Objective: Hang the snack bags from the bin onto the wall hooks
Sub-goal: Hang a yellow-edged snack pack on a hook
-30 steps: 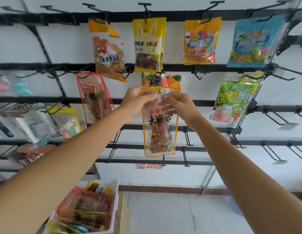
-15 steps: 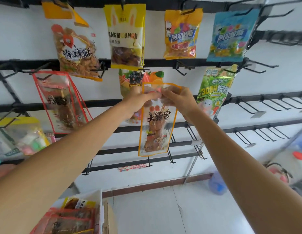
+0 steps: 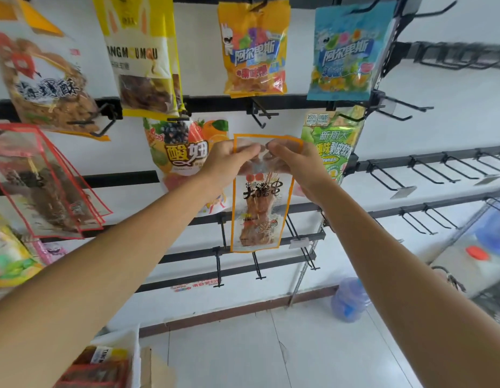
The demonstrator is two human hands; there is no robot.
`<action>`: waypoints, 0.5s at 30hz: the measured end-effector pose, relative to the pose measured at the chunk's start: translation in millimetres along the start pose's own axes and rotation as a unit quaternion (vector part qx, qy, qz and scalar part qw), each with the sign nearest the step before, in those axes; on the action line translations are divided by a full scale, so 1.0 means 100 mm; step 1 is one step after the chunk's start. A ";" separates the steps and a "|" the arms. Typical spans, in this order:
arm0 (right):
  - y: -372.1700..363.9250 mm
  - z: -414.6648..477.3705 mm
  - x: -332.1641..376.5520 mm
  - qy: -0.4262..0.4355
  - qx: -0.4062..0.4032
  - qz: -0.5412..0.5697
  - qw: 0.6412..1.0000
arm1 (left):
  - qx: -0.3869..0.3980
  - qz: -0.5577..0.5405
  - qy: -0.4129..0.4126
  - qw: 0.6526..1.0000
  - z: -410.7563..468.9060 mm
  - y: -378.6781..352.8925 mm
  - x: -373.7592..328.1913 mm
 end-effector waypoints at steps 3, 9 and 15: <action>0.13 0.12 -0.05 0.001 -0.003 0.012 1.000 | -0.024 0.003 0.011 1.000 0.10 -0.12 0.01; 0.19 0.27 -0.07 0.024 0.009 0.039 0.999 | -0.135 -0.021 -0.001 0.991 0.17 -0.29 0.00; 0.04 0.38 -0.01 0.060 0.021 0.062 0.996 | -0.195 -0.029 -0.028 0.980 0.20 -0.22 -0.06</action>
Point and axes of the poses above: each hand's wrist, its own z-axis towards the middle knuckle, its own y-axis out of the back of the hand, x = y × z, the point moved 1 cm from there along z, towards the middle knuckle, and after that the axes turned 2 degrees about -x, right-handed, at the moved point
